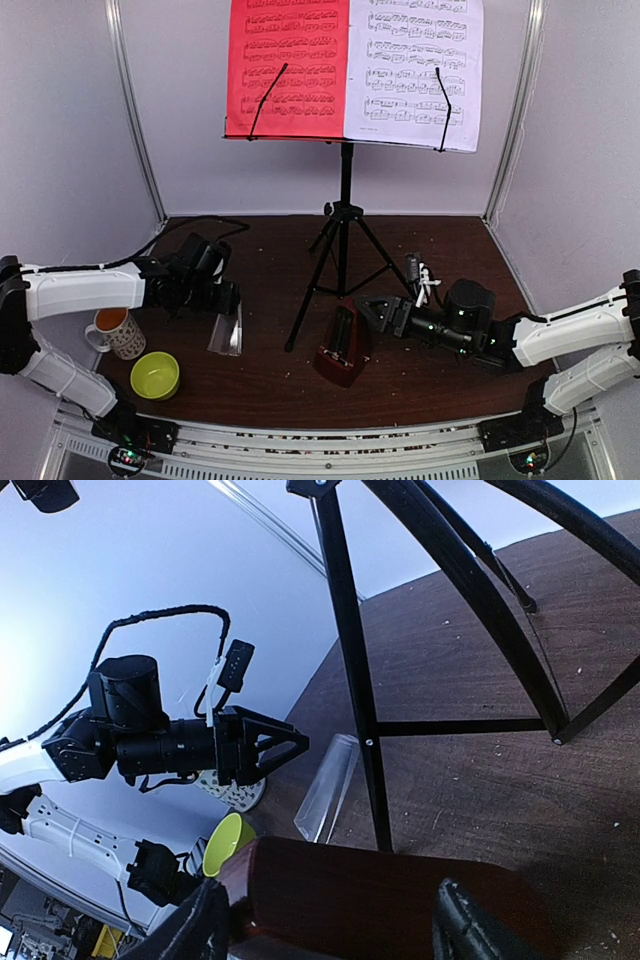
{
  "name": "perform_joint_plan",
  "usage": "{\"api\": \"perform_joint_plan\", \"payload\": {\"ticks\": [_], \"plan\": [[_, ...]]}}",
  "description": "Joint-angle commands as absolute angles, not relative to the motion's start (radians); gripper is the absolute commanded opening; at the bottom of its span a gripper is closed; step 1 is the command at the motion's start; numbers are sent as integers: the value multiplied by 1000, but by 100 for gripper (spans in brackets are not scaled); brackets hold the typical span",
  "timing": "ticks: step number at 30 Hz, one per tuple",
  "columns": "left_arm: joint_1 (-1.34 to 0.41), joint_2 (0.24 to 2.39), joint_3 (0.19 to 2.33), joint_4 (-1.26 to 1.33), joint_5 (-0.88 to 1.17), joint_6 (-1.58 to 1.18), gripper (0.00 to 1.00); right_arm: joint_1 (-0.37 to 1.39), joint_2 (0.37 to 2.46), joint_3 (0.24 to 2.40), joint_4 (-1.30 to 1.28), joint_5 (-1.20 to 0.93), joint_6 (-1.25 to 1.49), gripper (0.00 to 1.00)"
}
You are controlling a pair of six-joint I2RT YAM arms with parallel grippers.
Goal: Set up the instrument practice props
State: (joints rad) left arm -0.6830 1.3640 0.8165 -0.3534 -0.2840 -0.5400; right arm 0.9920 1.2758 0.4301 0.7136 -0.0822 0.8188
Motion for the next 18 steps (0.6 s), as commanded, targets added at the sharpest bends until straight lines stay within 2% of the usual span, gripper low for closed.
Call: {"api": "perform_joint_plan", "payload": {"ticks": [1, 7, 15, 18], "plan": [[-665, 1380, 880, -317, -296, -498, 69, 990, 1306, 411, 537, -78, 792, 70], [-664, 1316, 894, -312, -299, -475, 78, 991, 1283, 426, 510, -74, 781, 76], [-695, 1080, 742, -183, -222, -404, 79, 991, 1236, 472, 437, -64, 746, 82], [-724, 1006, 672, -118, -175, -383, 77, 991, 1219, 495, 409, -60, 730, 82]]}}
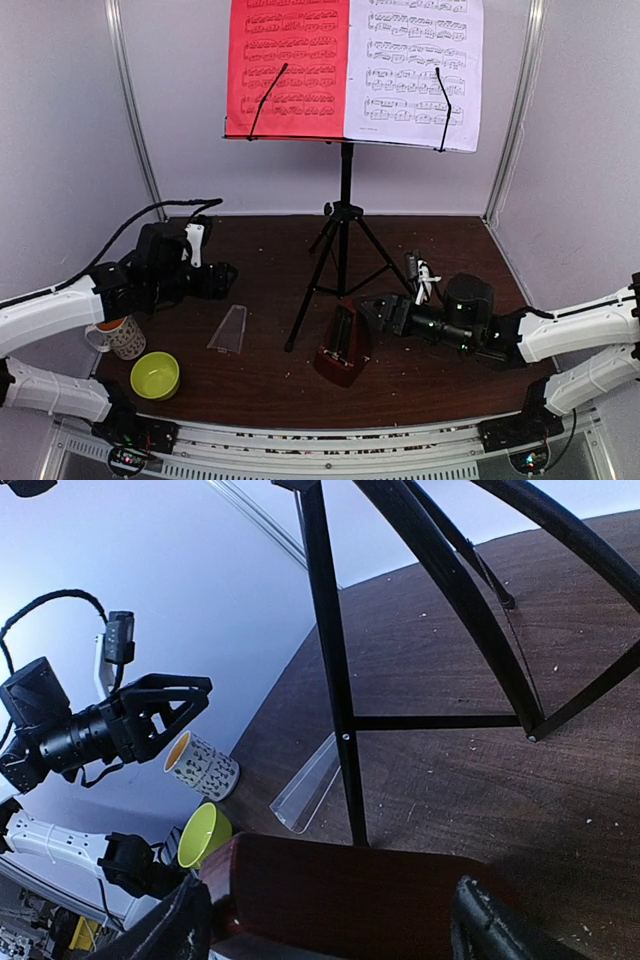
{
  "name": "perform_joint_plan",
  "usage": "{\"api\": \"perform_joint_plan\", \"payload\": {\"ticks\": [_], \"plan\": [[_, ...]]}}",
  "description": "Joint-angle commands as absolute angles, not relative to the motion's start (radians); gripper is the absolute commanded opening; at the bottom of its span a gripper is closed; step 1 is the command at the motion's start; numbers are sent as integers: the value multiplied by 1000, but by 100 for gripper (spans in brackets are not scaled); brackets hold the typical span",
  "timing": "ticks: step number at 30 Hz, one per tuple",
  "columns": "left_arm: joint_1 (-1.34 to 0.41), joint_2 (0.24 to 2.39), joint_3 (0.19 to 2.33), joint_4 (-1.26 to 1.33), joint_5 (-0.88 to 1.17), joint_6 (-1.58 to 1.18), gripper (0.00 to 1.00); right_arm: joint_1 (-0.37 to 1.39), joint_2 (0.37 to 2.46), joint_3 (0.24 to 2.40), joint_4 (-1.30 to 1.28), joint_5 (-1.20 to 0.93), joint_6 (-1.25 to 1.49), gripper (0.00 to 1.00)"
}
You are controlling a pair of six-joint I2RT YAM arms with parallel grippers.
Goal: Set up the instrument practice props
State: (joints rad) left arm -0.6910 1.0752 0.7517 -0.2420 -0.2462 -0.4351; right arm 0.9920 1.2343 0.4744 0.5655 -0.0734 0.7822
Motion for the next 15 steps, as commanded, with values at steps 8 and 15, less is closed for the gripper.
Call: {"api": "perform_joint_plan", "payload": {"ticks": [8, 15], "plan": [[-896, 959, 553, 39, -138, -345, 69, 991, 1117, 530, 292, -30, 705, 91], [-973, 1091, 527, 149, -114, -379, 50, 1005, 1032, 438, 242, 20, 764, 79]]}}
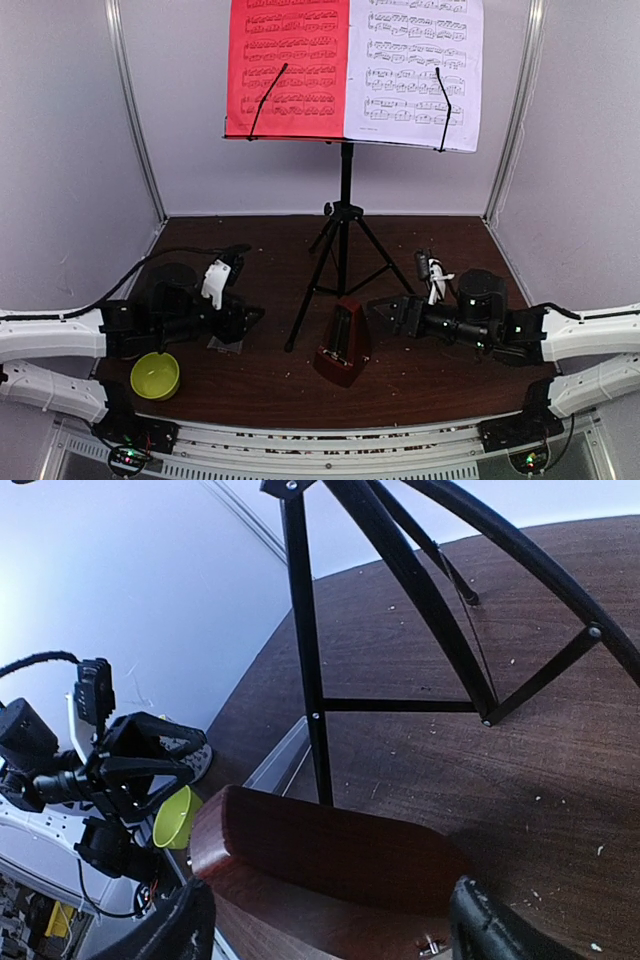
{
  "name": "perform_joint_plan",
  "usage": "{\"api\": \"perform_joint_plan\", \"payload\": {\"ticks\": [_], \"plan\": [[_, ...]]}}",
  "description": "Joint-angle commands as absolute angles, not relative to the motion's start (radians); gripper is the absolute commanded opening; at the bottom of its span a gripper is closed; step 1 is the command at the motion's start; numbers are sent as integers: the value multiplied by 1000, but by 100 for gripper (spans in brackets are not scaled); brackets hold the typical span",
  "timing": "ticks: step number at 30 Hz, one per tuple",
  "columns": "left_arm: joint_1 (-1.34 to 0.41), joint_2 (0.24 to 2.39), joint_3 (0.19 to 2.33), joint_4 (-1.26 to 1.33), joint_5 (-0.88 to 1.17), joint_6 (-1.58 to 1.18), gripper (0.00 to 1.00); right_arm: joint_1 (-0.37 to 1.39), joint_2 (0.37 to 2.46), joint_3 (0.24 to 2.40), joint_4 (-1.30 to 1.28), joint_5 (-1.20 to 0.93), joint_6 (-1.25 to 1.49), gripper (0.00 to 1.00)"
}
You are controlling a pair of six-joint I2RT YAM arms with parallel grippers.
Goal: Set up the instrument practice props
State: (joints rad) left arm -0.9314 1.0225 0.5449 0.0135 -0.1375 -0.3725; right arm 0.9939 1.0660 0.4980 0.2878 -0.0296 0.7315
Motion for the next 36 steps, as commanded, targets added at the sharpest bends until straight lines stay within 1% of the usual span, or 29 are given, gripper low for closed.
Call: {"api": "perform_joint_plan", "payload": {"ticks": [1, 4, 6, 10, 12, 16, 23, 32, 36], "plan": [[-992, 1119, 534, 156, -119, -377, 48, 1006, 1033, 410, 252, 23, 778, 76], [-1038, 1198, 559, 168, -135, -378, 41, 1012, 1058, 336, 310, 28, 811, 62], [-1051, 1240, 569, 181, -136, -384, 38, 1017, 1102, 310, 355, 28, 823, 54], [-1054, 1262, 571, 211, -143, -404, 34, 1017, 1219, 313, 456, 6, 835, 42], [-1055, 1266, 569, 215, -149, -410, 33, 1017, 1285, 331, 503, -3, 839, 39], [-1055, 1271, 566, 209, -157, -421, 32, 1017, 1401, 369, 587, -1, 844, 35], [-1055, 1244, 526, 228, -170, -440, 31, 994, 1520, 475, 598, 4, 816, 30], [-1062, 1260, 498, 253, -172, -451, 29, 962, 1638, 624, 607, -92, 768, 29], [-1062, 1246, 490, 256, -180, -454, 29, 961, 1620, 609, 633, -111, 757, 31]]}}
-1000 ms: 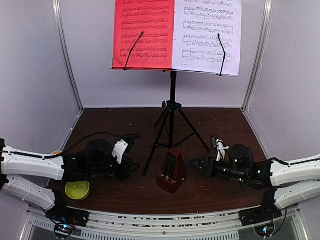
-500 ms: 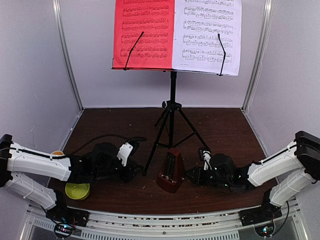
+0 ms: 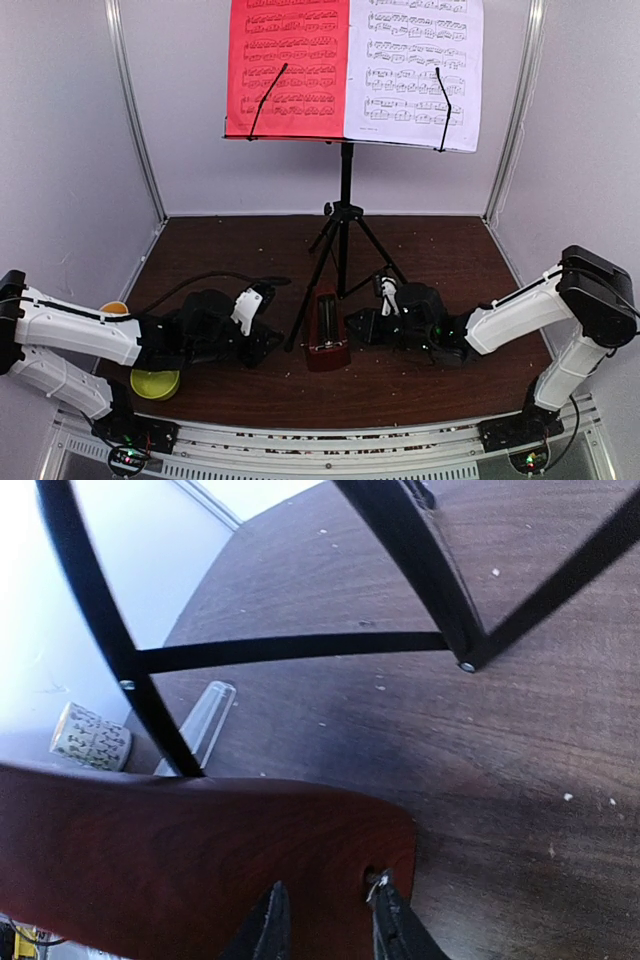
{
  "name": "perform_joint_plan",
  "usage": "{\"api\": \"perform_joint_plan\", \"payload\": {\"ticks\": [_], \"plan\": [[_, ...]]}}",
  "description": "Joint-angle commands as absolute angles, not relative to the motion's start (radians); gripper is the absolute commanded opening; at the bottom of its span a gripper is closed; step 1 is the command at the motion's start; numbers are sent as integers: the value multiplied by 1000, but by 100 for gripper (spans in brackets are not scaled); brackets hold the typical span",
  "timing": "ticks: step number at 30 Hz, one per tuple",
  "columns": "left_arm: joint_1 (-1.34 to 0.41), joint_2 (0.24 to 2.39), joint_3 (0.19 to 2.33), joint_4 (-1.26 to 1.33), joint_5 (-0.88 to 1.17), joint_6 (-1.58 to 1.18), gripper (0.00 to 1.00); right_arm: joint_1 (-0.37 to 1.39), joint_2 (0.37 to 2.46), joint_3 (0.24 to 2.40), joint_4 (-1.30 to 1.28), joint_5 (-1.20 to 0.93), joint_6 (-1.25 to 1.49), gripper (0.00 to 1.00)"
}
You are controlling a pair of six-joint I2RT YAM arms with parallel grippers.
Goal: Set up the instrument practice props
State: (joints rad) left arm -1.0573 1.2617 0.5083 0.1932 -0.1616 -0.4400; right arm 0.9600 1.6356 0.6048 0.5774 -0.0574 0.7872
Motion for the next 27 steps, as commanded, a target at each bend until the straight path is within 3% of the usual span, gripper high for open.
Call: {"api": "perform_joint_plan", "payload": {"ticks": [1, 5, 10, 14, 27], "plan": [[-1062, 1241, 487, 258, -182, -454, 29, 961, 1601, 589, 639, -107, 751, 33], [-1062, 1232, 479, 266, -182, -448, 29, 954, 1481, 500, 636, -91, 717, 49], [-1062, 1242, 487, 279, -167, -440, 31, 954, 1356, 404, 641, -119, 623, 76], [-1062, 1251, 494, 291, -160, -437, 31, 959, 1317, 401, 650, -210, 534, 90], [-1062, 1249, 509, 284, -156, -433, 32, 1003, 1414, 592, 580, -241, 486, 89]]}}
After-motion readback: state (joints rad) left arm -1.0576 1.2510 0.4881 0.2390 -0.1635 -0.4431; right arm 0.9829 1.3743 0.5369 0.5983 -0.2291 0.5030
